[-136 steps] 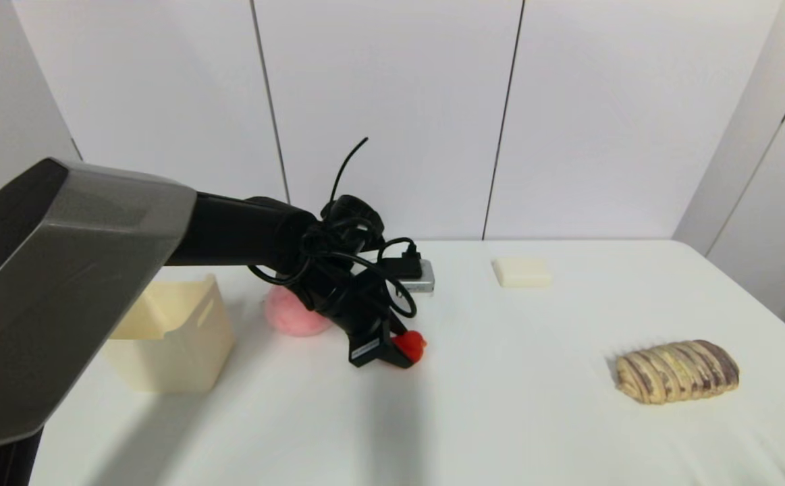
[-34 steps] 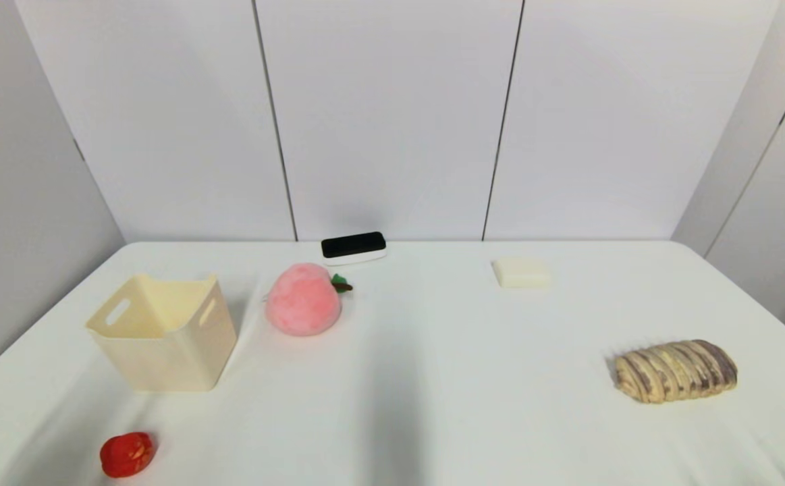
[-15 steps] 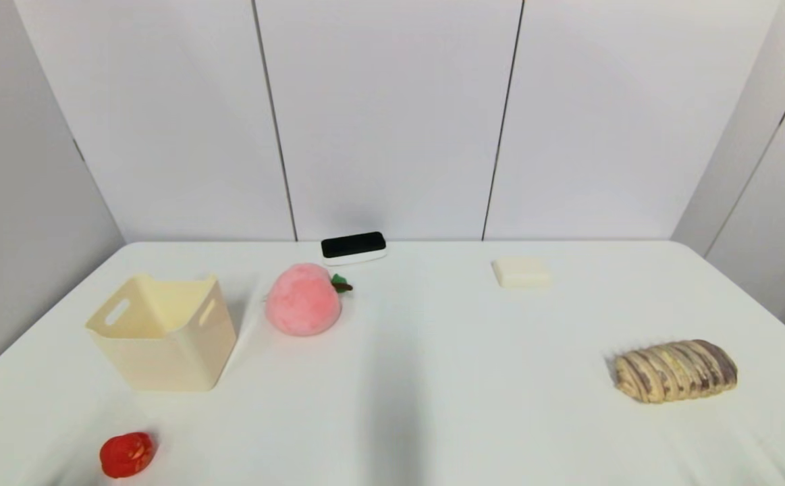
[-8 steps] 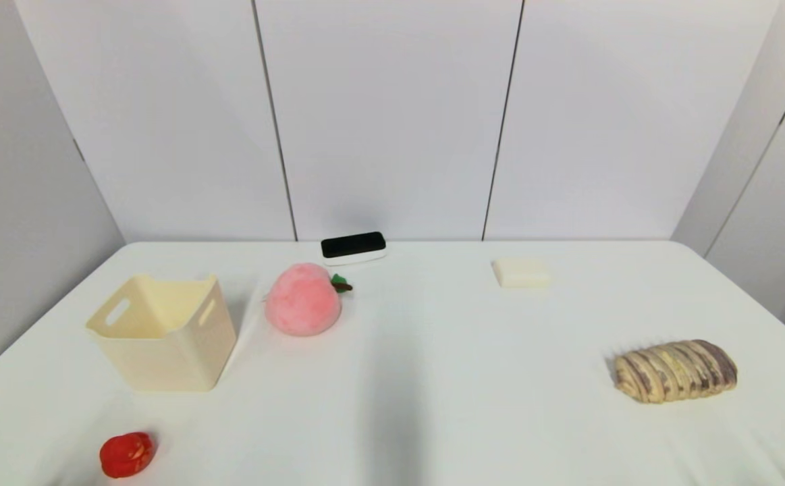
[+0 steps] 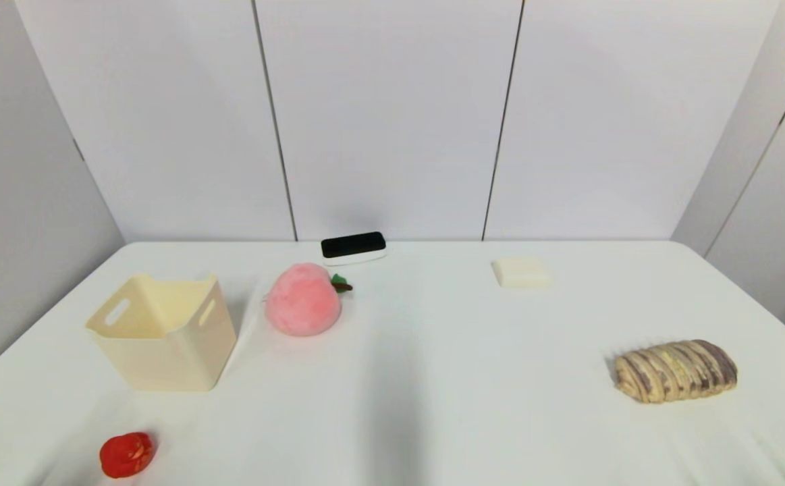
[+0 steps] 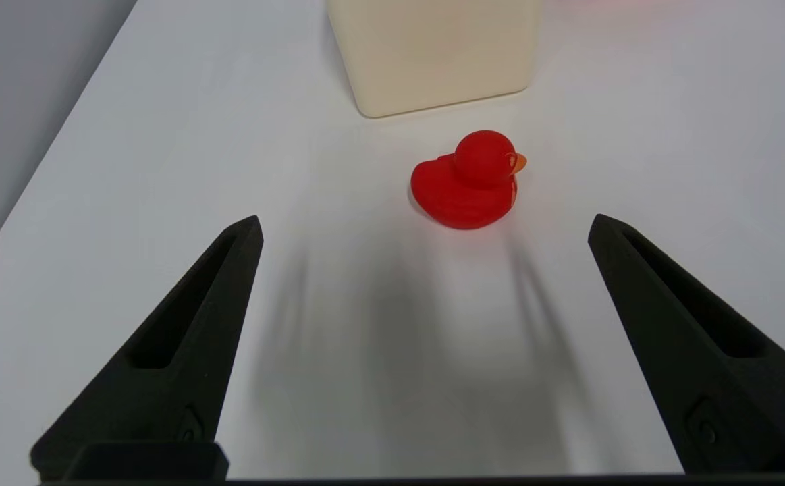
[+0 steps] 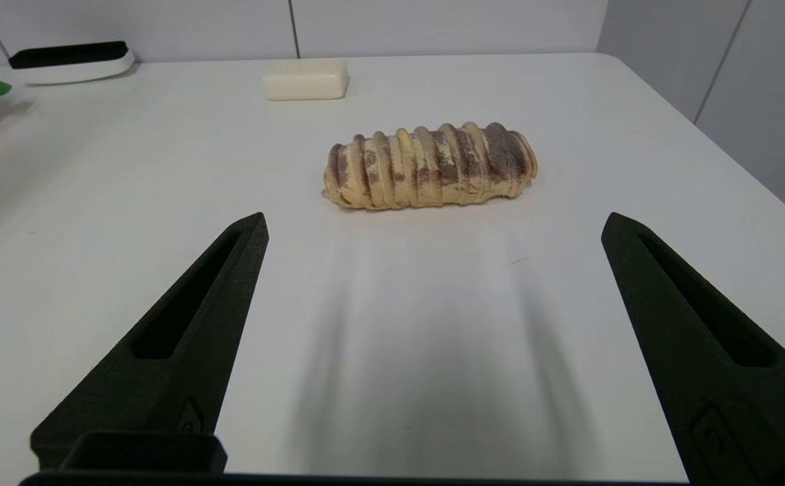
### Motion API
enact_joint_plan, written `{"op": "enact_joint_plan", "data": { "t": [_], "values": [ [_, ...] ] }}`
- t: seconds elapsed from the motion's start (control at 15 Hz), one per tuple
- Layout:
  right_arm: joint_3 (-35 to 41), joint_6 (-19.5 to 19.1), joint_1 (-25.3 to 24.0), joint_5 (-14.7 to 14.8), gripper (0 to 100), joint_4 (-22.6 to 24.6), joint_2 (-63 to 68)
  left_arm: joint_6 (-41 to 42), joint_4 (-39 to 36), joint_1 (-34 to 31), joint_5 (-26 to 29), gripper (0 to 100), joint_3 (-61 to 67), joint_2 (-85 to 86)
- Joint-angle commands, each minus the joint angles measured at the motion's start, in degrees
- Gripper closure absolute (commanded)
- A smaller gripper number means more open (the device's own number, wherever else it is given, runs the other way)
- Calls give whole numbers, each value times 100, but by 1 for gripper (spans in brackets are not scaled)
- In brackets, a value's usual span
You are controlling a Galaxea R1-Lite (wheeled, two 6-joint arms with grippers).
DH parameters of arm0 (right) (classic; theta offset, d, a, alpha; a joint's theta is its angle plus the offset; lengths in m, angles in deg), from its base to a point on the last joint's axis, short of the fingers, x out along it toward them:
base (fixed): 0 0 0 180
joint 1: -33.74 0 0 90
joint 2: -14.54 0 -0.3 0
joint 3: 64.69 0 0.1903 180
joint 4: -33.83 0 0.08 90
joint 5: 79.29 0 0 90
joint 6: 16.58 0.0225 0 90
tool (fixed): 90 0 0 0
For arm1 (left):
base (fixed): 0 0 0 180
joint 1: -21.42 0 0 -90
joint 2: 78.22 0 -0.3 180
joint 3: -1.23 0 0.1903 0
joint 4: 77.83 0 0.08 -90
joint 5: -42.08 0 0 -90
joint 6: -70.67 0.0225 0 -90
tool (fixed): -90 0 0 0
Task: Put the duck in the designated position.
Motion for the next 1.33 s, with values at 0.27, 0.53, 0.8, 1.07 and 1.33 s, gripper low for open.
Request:
{"op": "enact_joint_plan", "data": {
  "t": [0.27,0.53,0.8,1.07,1.33],
  "values": [
    [53,0,-1,0,0,2,7,-368,302,101,-26,0,0,1441],
    [53,0,-1,0,0,2,7,-588,302,101,-61,0,0,1441],
    [53,0,-1,0,0,2,7,-1018,285,109,-334,0,0,1441],
    [53,0,-1,0,0,2,7,-1045,285,101,-334,0,0,1441],
    [53,0,-1,0,0,2,7,-1053,285,101,-334,0,0,1441]
  ]
}}
